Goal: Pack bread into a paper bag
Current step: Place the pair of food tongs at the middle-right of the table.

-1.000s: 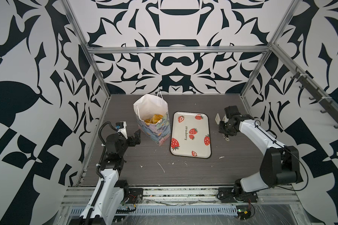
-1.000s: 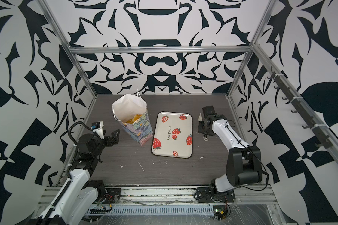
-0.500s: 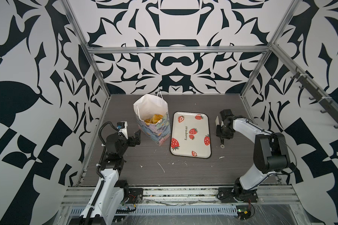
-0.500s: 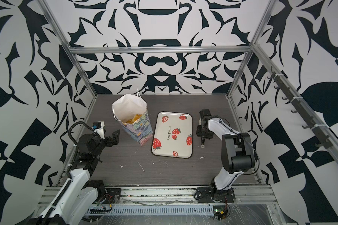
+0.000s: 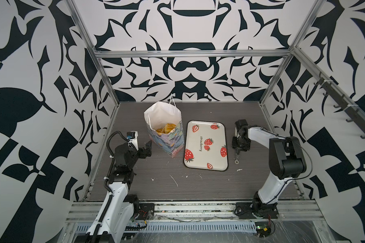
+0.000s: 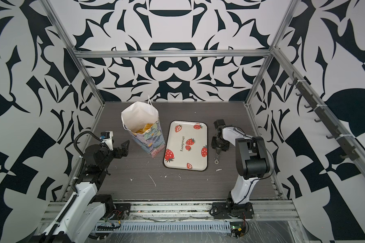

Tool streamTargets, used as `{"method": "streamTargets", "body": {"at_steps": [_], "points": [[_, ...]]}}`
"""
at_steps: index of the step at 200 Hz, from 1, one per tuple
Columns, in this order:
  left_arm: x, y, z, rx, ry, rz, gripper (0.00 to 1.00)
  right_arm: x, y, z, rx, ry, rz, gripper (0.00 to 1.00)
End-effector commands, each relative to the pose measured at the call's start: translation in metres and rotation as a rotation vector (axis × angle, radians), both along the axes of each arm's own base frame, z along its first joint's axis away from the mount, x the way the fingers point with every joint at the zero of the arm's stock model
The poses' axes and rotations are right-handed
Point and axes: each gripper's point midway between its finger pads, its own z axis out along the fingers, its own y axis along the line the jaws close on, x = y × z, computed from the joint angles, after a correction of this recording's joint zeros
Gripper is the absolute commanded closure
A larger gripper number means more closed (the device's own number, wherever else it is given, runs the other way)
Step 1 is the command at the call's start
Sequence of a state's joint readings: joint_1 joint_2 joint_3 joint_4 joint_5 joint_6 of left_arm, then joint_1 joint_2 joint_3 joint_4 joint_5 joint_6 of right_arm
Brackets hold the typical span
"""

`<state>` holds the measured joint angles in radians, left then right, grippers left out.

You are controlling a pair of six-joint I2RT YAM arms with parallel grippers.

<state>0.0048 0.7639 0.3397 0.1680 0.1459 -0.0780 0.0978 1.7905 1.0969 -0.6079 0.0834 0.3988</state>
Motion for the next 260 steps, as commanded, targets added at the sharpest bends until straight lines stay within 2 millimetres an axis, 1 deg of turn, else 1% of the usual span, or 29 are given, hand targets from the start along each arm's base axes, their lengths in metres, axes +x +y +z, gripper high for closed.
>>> {"method": "streamTargets", "body": {"at_steps": [1,48,82,97,108,119,133,138,173,176,200,235,260], "points": [[0.001,0.003,-0.004,0.011,-0.001,0.013,0.01,0.004,-0.006,0.008,-0.021,-0.028,-0.02,0.55],[0.004,0.005,-0.01,0.015,0.012,0.027,0.01,0.003,-0.001,0.012,0.006,-0.039,-0.014,0.38],[0.005,0.008,-0.011,0.022,0.012,0.042,0.01,0.002,0.0,0.015,0.015,-0.05,-0.02,0.31],[0.006,0.009,-0.009,0.025,0.006,0.048,0.01,0.001,-0.001,0.019,0.013,-0.063,-0.026,0.26],[0.006,0.01,-0.011,0.029,0.01,0.049,0.01,0.001,-0.002,0.024,0.007,-0.078,-0.031,0.21],[0.006,0.01,-0.013,0.032,0.014,0.052,0.01,0.001,-0.004,0.031,0.001,-0.098,-0.036,0.18],[0.007,0.01,-0.014,0.034,0.015,0.052,0.01,0.001,-0.006,0.039,-0.007,-0.137,-0.041,0.17],[0.007,0.01,-0.015,0.033,0.016,0.052,0.01,0.001,-0.008,0.042,-0.013,-0.15,-0.045,0.14],[0.01,0.011,-0.019,0.041,0.019,0.055,0.01,0.003,-0.018,0.055,-0.07,-0.218,-0.053,0.12],[0.01,0.011,-0.019,0.041,0.018,0.055,0.01,0.003,-0.024,0.056,-0.102,-0.224,-0.062,0.12],[0.013,0.011,-0.022,0.044,0.017,0.052,0.01,0.009,-0.033,0.068,-0.154,-0.279,-0.082,0.12],[0.018,0.012,-0.025,0.049,0.009,0.057,0.01,0.013,-0.051,0.086,-0.253,-0.381,-0.124,0.14],[0.021,0.012,-0.027,0.058,0.007,0.054,0.01,0.015,-0.059,0.098,-0.286,-0.463,-0.15,0.15]]}}
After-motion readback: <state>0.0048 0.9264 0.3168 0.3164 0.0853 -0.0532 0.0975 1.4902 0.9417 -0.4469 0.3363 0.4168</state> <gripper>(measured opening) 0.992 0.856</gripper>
